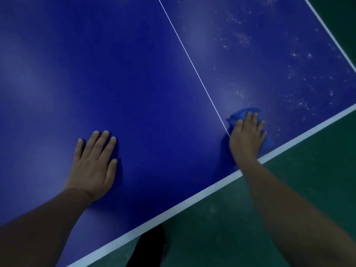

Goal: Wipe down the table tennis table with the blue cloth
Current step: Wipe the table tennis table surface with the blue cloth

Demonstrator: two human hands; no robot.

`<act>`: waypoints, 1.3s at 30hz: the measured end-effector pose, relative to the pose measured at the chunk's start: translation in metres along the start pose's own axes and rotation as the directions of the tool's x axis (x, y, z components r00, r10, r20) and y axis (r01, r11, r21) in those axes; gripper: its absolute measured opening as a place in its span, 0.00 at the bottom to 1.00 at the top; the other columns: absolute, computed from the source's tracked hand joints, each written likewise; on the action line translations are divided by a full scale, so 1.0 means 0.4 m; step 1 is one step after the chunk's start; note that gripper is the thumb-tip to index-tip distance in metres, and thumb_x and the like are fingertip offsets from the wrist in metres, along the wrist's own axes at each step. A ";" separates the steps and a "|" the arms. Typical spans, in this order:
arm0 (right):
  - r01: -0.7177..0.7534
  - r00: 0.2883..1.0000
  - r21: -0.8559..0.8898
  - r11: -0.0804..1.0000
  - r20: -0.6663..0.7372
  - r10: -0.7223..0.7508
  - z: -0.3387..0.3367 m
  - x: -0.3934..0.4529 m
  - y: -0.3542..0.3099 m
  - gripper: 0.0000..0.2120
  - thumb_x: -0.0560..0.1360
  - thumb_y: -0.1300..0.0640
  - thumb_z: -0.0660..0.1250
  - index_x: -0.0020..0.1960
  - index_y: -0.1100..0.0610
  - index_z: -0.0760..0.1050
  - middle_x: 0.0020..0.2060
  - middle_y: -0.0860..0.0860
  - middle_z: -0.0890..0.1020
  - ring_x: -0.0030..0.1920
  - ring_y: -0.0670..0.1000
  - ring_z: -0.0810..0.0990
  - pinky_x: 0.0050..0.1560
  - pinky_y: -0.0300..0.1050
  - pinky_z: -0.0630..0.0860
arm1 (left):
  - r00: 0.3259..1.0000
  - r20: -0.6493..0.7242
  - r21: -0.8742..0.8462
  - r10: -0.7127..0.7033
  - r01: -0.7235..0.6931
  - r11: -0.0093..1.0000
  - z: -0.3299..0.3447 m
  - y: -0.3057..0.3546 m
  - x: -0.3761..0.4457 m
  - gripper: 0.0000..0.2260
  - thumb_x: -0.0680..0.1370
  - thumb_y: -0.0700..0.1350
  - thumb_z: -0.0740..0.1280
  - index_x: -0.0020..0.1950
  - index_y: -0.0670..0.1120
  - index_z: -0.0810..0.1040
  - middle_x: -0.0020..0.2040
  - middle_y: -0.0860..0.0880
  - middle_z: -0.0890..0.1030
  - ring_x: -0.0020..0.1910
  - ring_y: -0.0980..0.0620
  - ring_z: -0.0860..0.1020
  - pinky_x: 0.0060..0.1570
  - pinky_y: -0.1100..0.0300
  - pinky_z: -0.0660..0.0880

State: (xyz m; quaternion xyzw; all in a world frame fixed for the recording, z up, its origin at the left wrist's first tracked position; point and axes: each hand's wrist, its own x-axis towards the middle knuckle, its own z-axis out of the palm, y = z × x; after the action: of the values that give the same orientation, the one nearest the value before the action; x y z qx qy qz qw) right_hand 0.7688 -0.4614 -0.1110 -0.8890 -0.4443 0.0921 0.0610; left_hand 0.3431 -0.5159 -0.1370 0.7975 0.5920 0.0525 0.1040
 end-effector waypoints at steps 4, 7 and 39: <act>0.468 0.884 -0.091 0.879 0.071 -0.463 0.066 -0.244 -0.089 0.24 0.84 0.51 0.48 0.79 0.55 0.61 0.78 0.54 0.63 0.78 0.61 0.58 0.76 0.64 0.55 | 1.000 0.001 0.003 -0.015 0.015 1.000 -0.014 0.009 0.001 0.28 0.82 0.53 0.50 0.78 0.40 0.65 0.79 0.42 0.64 0.80 0.42 0.57 0.77 0.38 0.50; 0.737 0.665 -0.043 0.675 0.232 -0.710 0.055 -0.257 -0.024 0.24 0.83 0.49 0.49 0.77 0.52 0.63 0.78 0.50 0.63 0.79 0.58 0.57 0.78 0.60 0.50 | 1.000 0.006 0.019 -0.028 0.028 0.999 -0.018 0.020 0.002 0.28 0.81 0.53 0.50 0.77 0.39 0.66 0.78 0.40 0.65 0.79 0.40 0.59 0.76 0.38 0.51; 0.847 0.530 -0.089 0.523 0.189 -0.827 -0.047 0.307 0.327 0.25 0.80 0.50 0.53 0.76 0.54 0.67 0.76 0.55 0.67 0.76 0.63 0.63 0.73 0.67 0.61 | 0.827 -0.056 -0.024 -0.559 0.559 0.829 0.139 0.674 0.060 0.28 0.82 0.54 0.48 0.79 0.43 0.63 0.80 0.42 0.60 0.81 0.42 0.53 0.78 0.38 0.47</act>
State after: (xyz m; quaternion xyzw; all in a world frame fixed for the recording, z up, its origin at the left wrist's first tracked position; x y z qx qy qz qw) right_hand 0.9469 -0.4416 -0.1310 -0.5600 -0.8257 0.0677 -0.0055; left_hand 0.6130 -0.5735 -0.1305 0.5872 0.8020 0.0458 0.0997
